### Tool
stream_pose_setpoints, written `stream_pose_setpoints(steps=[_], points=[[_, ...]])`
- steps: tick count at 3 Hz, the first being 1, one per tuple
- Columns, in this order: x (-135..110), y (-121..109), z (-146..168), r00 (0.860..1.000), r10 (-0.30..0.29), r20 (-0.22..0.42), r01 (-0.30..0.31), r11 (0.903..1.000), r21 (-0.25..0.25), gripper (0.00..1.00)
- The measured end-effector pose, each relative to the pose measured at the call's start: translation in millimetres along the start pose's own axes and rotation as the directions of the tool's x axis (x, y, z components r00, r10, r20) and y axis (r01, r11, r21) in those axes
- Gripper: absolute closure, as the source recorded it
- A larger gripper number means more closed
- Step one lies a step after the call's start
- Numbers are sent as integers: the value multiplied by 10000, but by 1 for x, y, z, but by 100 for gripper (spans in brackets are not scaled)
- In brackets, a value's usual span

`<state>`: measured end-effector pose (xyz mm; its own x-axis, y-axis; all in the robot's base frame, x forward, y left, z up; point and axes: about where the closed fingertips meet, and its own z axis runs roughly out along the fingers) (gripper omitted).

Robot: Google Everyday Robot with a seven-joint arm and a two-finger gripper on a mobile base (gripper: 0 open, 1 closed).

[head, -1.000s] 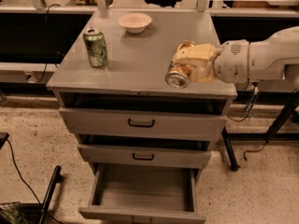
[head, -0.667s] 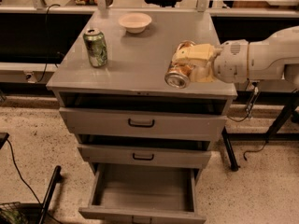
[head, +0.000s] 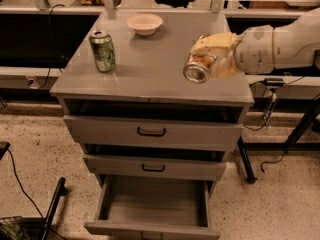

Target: Pick orange can from bottom drawer and place on counter

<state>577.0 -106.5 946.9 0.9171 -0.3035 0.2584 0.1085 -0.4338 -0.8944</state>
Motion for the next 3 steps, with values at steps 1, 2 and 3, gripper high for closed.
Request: stream_pose_setpoints(steps=[1, 2, 3], points=[[20, 5, -10, 9956, 931, 32, -927, 9932, -703, 100], [39, 21, -14, 9844, 1761, 33, -1737, 9737, -1476, 100], [62, 41, -9, 9788, 2025, -316, -2043, 9507, -2332, 100]])
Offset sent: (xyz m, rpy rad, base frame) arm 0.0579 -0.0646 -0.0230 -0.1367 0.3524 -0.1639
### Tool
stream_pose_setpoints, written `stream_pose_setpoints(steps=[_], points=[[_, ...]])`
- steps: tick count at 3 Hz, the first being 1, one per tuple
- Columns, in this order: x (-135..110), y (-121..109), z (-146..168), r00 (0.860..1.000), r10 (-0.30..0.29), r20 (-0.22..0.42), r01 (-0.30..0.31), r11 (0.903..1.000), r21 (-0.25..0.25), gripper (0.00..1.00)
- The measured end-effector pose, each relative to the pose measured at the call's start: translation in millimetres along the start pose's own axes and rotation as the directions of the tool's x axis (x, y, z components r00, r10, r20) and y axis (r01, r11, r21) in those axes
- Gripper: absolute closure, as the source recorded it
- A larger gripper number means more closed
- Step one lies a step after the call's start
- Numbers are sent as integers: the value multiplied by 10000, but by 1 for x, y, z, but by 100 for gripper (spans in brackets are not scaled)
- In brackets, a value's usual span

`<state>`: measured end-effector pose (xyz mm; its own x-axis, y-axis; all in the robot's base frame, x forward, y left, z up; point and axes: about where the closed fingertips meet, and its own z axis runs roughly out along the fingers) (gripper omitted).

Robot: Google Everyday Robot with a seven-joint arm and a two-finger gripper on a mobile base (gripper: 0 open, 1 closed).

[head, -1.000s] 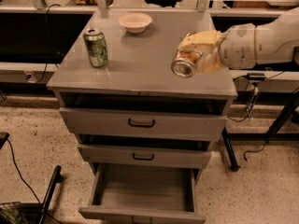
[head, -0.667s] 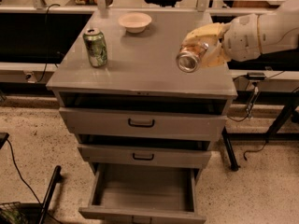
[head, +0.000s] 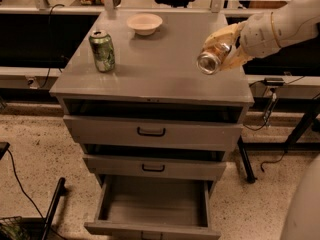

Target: Pick orange can from bottom drawer and place on counter

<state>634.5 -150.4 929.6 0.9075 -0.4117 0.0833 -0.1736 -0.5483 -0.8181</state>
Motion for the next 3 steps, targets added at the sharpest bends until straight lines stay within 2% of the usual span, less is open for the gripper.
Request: stream_pose_setpoints(steps=[1, 2, 3], points=[[19, 9, 14, 9985, 129, -530, -148, 9993, -353, 100], [35, 16, 28, 9934, 27, -1150, -77, 9990, -430, 100], [46, 23, 38, 9887, 188, -1486, -240, 9992, -333, 86]])
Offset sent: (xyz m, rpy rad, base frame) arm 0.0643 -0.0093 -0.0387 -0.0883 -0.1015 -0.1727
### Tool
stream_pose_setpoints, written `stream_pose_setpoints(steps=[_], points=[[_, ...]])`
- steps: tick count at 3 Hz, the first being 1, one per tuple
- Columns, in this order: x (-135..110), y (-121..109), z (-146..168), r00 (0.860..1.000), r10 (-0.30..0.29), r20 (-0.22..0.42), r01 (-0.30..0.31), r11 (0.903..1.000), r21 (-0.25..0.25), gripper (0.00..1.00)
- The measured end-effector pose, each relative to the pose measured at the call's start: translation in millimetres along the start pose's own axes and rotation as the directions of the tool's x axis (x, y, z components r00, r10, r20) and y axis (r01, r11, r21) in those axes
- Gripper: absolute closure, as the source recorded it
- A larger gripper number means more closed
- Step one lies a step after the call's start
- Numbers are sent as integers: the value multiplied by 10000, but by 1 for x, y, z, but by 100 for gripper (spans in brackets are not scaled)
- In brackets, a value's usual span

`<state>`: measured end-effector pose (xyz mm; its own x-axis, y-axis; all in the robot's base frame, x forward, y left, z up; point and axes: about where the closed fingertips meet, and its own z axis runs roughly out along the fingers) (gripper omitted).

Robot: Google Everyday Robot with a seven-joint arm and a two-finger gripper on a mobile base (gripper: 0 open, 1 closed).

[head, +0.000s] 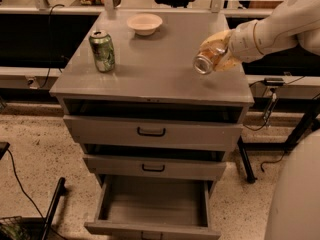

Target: Pick orange can from bottom drawer and place on counter

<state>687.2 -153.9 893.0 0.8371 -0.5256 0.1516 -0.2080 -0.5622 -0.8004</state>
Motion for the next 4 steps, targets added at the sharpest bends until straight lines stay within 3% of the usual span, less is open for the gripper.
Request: stream_pose_setpoints(steps=[3, 4], points=[[14, 1, 4, 9994, 222, -268, -221, 9997, 45, 16], [11, -6, 5, 9999, 155, -67, -155, 9999, 21, 0]])
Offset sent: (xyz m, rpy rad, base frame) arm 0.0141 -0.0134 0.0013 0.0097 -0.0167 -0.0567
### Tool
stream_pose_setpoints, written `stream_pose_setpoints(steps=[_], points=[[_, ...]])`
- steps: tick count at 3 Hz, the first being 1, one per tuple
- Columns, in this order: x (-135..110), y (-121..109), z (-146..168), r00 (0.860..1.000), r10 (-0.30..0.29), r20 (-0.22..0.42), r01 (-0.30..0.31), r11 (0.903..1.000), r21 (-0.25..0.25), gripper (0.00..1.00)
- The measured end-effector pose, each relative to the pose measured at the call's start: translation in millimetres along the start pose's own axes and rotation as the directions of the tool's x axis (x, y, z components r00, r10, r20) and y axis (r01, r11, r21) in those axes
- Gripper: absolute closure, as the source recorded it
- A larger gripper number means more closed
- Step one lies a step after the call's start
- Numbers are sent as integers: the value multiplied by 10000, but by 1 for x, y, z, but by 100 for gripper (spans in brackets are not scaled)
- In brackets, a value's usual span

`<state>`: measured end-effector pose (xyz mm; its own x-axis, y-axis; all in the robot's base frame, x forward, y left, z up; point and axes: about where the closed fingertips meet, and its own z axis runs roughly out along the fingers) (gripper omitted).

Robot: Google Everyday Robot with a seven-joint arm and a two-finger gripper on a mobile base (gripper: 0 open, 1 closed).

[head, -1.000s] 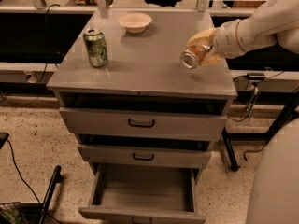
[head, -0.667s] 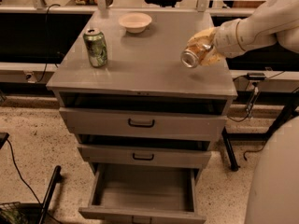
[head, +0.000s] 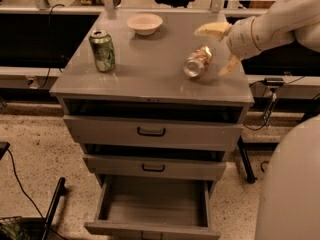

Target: Pick orange can from bottom drawer and place on counter

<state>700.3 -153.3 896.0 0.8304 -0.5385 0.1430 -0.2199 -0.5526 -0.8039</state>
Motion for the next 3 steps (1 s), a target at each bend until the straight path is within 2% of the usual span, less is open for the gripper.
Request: stream_pose_setpoints(steps=[1, 2, 3], points=[[-3, -7, -1, 9998, -84, 175, 84, 10000, -27, 0], [-3, -22, -13, 9993, -302, 203, 298, 9993, 228, 0], [4, -40, -39, 10000, 76, 24, -79, 9916, 1290, 0]])
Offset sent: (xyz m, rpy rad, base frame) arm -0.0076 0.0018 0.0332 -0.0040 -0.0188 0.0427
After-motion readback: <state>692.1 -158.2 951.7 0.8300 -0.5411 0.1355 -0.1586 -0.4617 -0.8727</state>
